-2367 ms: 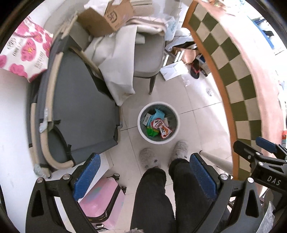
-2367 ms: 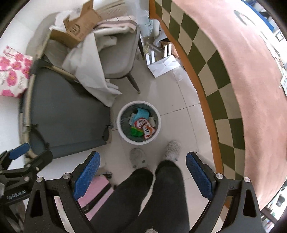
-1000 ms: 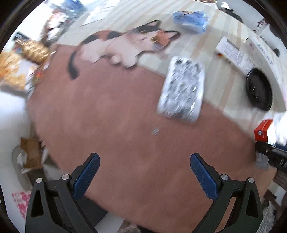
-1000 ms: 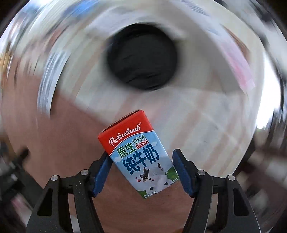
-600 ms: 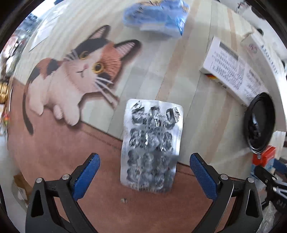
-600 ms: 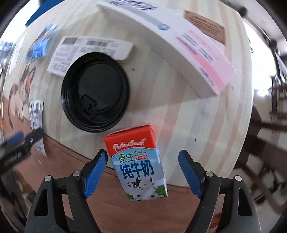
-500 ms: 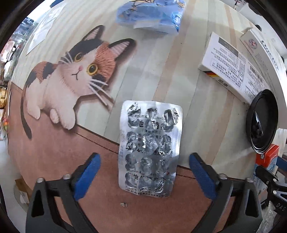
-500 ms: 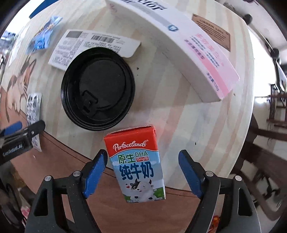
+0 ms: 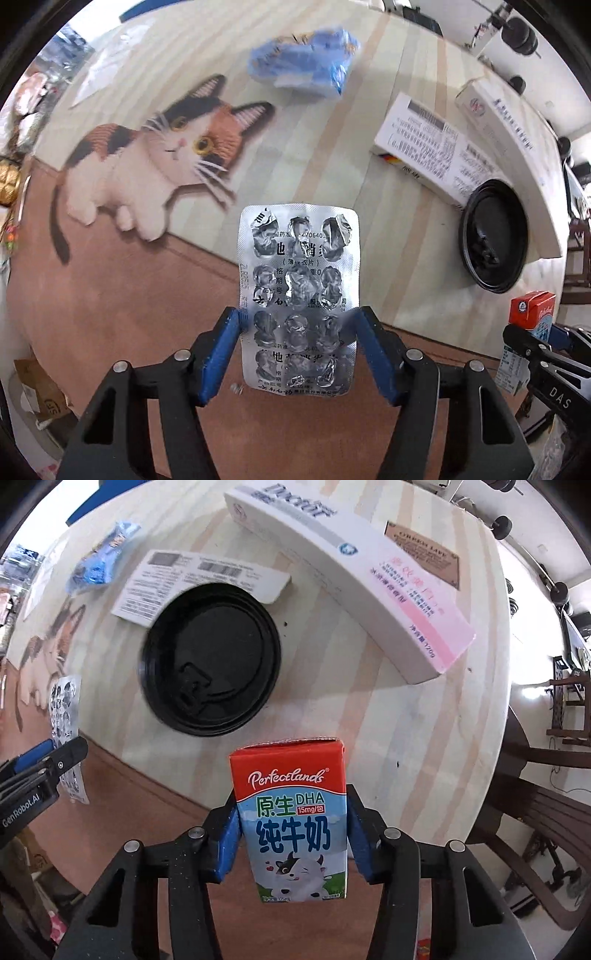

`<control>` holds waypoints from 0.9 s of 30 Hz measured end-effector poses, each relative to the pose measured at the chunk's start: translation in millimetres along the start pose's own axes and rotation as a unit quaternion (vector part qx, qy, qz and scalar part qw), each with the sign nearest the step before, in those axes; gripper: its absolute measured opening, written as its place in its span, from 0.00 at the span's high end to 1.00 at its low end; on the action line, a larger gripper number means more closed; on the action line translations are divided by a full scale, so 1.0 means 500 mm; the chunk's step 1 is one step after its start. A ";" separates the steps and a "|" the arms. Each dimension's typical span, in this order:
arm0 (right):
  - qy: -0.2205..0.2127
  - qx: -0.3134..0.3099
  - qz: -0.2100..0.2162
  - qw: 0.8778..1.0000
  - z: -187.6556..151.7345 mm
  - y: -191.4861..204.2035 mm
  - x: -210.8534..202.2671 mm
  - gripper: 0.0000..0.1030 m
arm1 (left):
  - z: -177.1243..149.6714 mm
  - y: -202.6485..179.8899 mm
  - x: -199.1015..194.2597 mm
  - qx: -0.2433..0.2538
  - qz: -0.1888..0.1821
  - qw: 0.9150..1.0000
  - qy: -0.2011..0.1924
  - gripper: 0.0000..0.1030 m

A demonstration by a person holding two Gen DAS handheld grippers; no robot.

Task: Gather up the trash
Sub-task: 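Grasp the silver blister pack with the left gripper while the right gripper grasps the milk carton, then carry the blister pack and milk carton over the bin and release them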

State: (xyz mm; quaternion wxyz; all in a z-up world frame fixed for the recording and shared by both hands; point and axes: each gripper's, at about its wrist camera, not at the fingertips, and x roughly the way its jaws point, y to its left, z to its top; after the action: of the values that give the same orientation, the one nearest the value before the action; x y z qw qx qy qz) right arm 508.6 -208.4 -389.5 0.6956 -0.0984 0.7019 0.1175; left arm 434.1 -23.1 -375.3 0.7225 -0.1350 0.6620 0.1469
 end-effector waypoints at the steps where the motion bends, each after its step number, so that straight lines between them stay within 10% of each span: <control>1: -0.005 0.000 0.003 1.000 -0.006 0.004 -0.012 0.49 | -0.010 0.004 -0.014 -0.004 0.001 1.000 -0.007 0.40; 16: -0.078 -0.071 0.064 0.992 -0.201 0.194 -0.169 0.49 | -0.284 0.250 -0.241 -0.126 -0.008 0.985 -0.120 0.40; 27: -0.033 -0.195 0.111 0.974 -0.555 0.464 -0.102 0.49 | -0.674 0.495 -0.223 -0.258 -0.038 0.959 -0.109 0.40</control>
State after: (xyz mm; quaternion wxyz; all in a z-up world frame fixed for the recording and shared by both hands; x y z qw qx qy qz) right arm 174.9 -72.5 -330.8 0.6681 -0.1494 0.6490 0.3319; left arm 19.5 69.8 -293.7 0.7360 -0.3251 0.5133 0.2985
